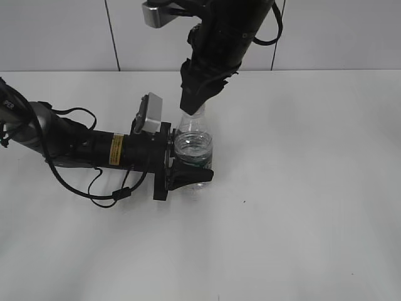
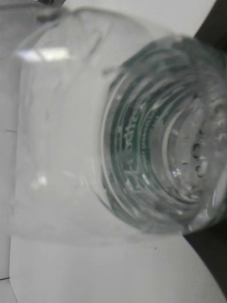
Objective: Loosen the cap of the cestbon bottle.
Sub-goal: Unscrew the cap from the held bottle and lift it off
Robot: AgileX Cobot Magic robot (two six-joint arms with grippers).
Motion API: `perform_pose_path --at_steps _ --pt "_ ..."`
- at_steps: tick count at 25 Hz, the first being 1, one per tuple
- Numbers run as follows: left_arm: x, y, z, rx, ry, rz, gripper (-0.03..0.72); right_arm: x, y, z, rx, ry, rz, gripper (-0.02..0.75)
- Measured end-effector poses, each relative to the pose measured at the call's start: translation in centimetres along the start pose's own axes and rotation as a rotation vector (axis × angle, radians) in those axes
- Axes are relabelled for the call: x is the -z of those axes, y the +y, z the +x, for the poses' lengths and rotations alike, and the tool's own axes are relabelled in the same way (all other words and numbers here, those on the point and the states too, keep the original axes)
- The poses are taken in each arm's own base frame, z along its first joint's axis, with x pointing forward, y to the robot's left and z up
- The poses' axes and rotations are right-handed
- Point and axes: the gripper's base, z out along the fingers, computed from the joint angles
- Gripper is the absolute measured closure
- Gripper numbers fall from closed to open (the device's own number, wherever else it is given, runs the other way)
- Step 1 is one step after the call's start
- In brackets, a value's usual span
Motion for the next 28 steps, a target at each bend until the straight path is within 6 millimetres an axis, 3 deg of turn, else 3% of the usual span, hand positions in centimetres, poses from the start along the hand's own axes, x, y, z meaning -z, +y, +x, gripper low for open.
perform_pose_path --at_steps 22,28 --pt "-0.01 -0.04 -0.03 -0.01 0.001 0.009 0.283 0.07 0.03 -0.01 0.781 0.001 -0.004 0.441" --pt "-0.01 -0.02 -0.04 -0.011 0.001 0.01 0.283 0.07 0.04 -0.02 0.846 -0.001 -0.004 0.441"
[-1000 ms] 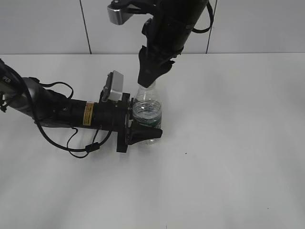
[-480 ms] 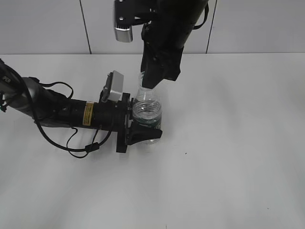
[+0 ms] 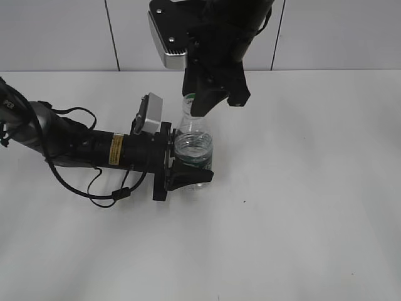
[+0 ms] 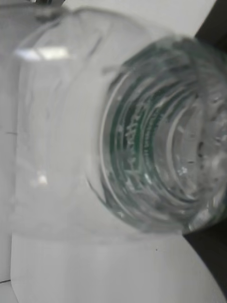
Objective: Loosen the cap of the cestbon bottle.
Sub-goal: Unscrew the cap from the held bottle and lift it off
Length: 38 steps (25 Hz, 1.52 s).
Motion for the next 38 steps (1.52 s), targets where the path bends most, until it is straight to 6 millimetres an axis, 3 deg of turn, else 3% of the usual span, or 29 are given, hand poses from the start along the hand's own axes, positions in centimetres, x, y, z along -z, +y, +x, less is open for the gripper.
perform_pose_path --at_steps 14,25,38 --pt "0.0 0.0 0.0 0.0 0.0 0.002 0.283 0.0 0.0 0.0 -0.057 -0.003 0.0 0.43" --pt "0.0 0.0 0.0 0.002 0.0 0.003 0.283 0.1 0.2 -0.5 -0.098 -0.049 -0.024 0.28" --pt "0.0 0.0 0.0 0.014 -0.001 0.003 0.283 1.8 -1.0 -1.1 -0.473 -0.106 0.13 0.273"
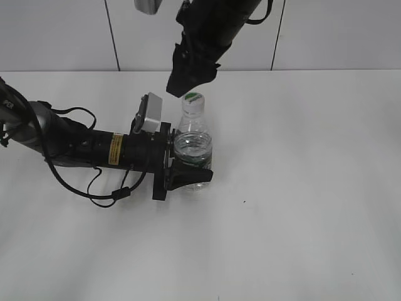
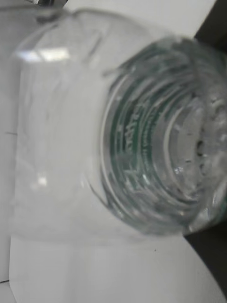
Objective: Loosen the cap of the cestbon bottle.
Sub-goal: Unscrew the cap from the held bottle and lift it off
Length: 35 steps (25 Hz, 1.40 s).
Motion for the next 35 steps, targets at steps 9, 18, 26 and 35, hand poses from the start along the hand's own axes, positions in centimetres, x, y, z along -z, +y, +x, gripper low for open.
perform_pose_path --at_steps 9,18,26,35 --pt "0.0 0.0 0.0 0.009 0.0 -0.001 0.283 2.3 -0.1 -0.5 -0.814 0.07 0.012 0.273" --pt "0.0 0.0 0.0 0.032 -0.003 -0.004 0.283 2.3 -0.1 0.2 -1.205 0.134 0.075 0.273" --pt "0.0 0.1 0.0 0.044 -0.004 -0.006 0.283 2.4 -0.2 0.3 -1.36 0.135 0.102 0.273" --pt "0.0 0.1 0.0 0.047 -0.005 -0.007 0.283 -0.9 0.0 0.7 -1.407 0.189 0.029 0.273"
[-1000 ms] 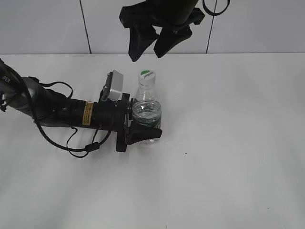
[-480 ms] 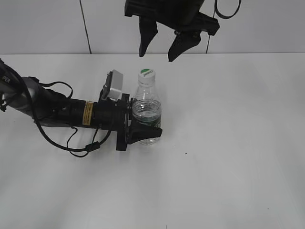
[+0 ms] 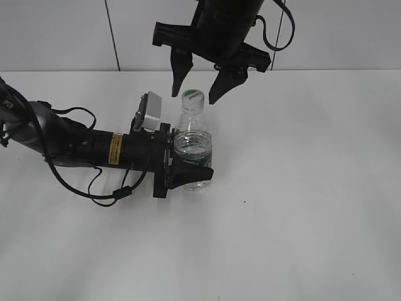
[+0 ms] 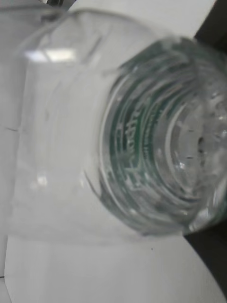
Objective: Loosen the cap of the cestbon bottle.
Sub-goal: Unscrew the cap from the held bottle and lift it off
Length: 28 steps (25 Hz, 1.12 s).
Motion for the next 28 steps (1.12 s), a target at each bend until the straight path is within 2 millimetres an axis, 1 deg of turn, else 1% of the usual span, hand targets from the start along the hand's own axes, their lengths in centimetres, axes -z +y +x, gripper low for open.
perform_pose_path --at_steps 9,17,25,28 --pt "0.0 0.01 -0.01 0.001 -0.001 -0.001 0.283 -0.04 -0.08 -0.02 0.003 -0.001 0.008 0.275" --pt "0.0 0.02 -0.01 0.002 -0.001 -0.002 0.283 -0.04 -0.08 -0.03 0.011 -0.002 0.009 0.318" --pt "0.0 0.02 0.0 0.003 0.0 -0.002 0.283 -0.04 -0.08 -0.03 0.029 -0.001 0.009 0.319" --pt "0.0 0.02 0.0 0.003 0.0 -0.002 0.283 -0.35 -0.14 -0.06 0.031 0.005 0.01 0.319"
